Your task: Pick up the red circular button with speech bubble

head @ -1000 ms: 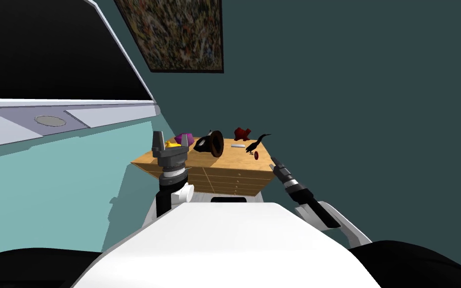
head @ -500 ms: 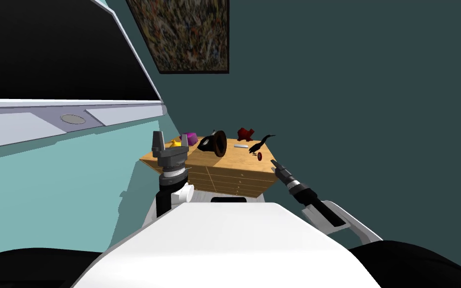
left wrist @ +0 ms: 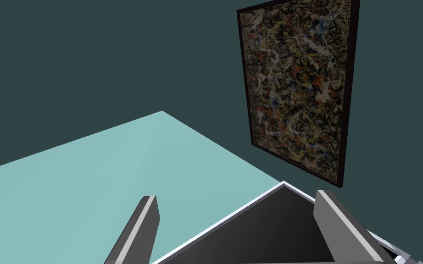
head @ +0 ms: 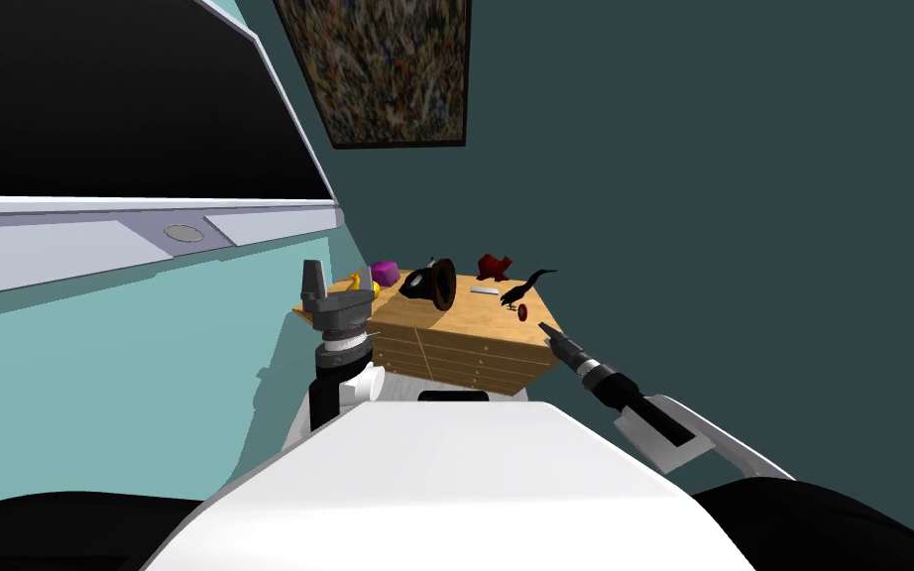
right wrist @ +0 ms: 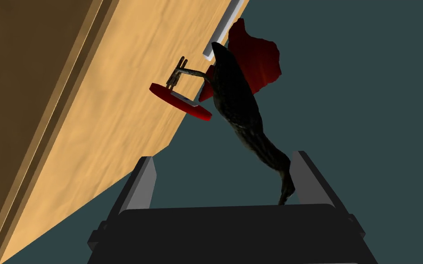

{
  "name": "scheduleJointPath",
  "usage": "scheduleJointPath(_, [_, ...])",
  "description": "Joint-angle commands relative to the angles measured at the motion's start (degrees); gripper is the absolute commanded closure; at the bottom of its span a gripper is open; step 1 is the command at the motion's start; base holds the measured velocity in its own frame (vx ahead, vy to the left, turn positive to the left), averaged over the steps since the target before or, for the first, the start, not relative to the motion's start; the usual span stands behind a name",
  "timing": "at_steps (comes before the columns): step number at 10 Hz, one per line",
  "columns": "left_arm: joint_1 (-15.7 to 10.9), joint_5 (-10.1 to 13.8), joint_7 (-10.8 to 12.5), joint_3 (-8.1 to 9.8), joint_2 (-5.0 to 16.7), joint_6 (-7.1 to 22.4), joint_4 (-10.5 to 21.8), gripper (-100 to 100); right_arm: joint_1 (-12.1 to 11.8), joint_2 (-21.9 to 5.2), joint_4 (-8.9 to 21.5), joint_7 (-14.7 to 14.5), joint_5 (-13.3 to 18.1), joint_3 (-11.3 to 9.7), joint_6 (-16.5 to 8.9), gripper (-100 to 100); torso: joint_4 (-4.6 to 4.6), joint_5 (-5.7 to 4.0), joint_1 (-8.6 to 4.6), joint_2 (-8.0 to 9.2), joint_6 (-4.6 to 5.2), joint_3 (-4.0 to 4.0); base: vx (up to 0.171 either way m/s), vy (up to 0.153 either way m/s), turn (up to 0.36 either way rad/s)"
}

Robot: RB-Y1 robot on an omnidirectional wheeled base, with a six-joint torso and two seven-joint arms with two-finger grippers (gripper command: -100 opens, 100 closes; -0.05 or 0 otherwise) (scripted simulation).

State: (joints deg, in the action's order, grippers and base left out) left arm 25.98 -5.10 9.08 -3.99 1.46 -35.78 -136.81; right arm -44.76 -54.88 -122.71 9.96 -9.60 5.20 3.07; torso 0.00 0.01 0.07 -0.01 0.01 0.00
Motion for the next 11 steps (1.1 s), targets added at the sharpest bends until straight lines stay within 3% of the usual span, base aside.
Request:
scheduleJointPath(1, [0.0, 0.0, 0.0, 0.0, 0.0, 0.0, 0.0, 0, -0.6, -2.7, 0.4, 0.3, -0.2, 0.2, -0.6, -100, 0.0, 0.0, 0.0, 0.0, 0.0, 0.0, 0.001, 0.018, 0.072])
scheduleJointPath(11, [0.0, 0.0, 0.0, 0.0, 0.0, 0.0, 0.0, 0, -4.6, -19.6, 5.8, 2.6, -2.0, 1.4, -6.3, -100, 0.0, 0.0, 0.02, -0.01, 0.01, -0.01, 0.001, 0.023, 0.092])
